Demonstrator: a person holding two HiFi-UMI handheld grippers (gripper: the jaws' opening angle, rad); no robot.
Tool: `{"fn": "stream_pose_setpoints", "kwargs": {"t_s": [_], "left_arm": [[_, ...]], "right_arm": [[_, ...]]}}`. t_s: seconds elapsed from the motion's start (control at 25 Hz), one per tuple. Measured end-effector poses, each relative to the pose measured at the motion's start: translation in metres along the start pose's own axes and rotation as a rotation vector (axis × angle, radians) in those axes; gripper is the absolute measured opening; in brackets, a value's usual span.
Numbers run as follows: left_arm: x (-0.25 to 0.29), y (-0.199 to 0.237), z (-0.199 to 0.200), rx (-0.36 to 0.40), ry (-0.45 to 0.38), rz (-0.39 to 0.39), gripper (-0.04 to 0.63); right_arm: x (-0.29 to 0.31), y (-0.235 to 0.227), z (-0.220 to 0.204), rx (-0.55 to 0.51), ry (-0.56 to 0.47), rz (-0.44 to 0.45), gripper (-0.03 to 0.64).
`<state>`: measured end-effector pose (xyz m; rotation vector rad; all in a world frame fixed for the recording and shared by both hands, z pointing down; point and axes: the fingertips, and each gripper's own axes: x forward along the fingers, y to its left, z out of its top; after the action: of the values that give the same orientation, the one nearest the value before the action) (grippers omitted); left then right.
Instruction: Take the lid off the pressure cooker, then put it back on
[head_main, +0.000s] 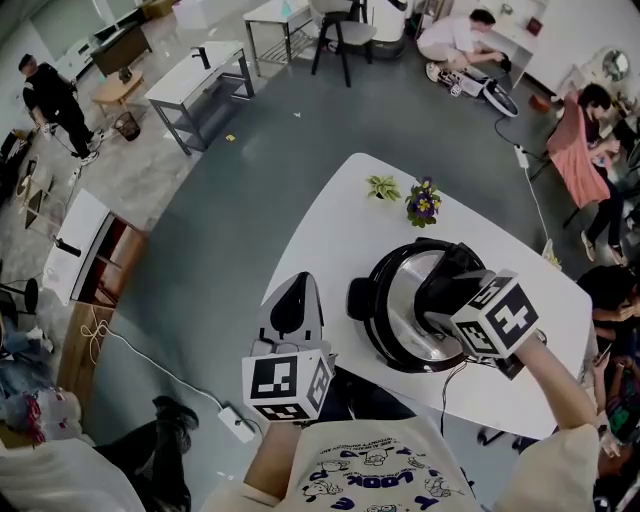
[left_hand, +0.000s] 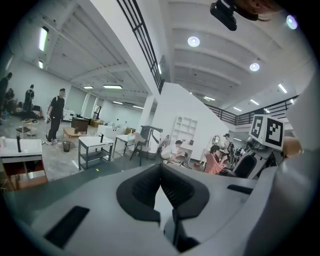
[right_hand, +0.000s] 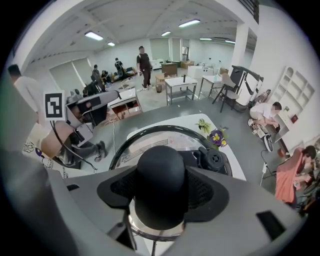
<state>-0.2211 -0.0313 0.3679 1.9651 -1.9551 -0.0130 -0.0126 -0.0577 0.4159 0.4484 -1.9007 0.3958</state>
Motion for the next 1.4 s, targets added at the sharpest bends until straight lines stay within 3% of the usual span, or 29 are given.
{"fn": "stream_pose_setpoints", "kwargs": {"t_s": [0.68,1.08,1.4], "left_arm": [[0.027,-0.01,-0.027,0.001,0.078,-0.033,0.014],[0.048,-0.018,-0.057,-0.063,0.151,-0.061,0.018],[0.065,-0.024,-0.091,-0.152,0.239,-0.085,0.116]], "right_arm": [[0.017,0.007,0.001,-0.123,0.032,0.013,0.295],[0.023,0.003,0.001,-0.142,0.032,0.045,0.295],[0.024,0.001,0.002,-0.138,0.019,0.049,0.296]]}}
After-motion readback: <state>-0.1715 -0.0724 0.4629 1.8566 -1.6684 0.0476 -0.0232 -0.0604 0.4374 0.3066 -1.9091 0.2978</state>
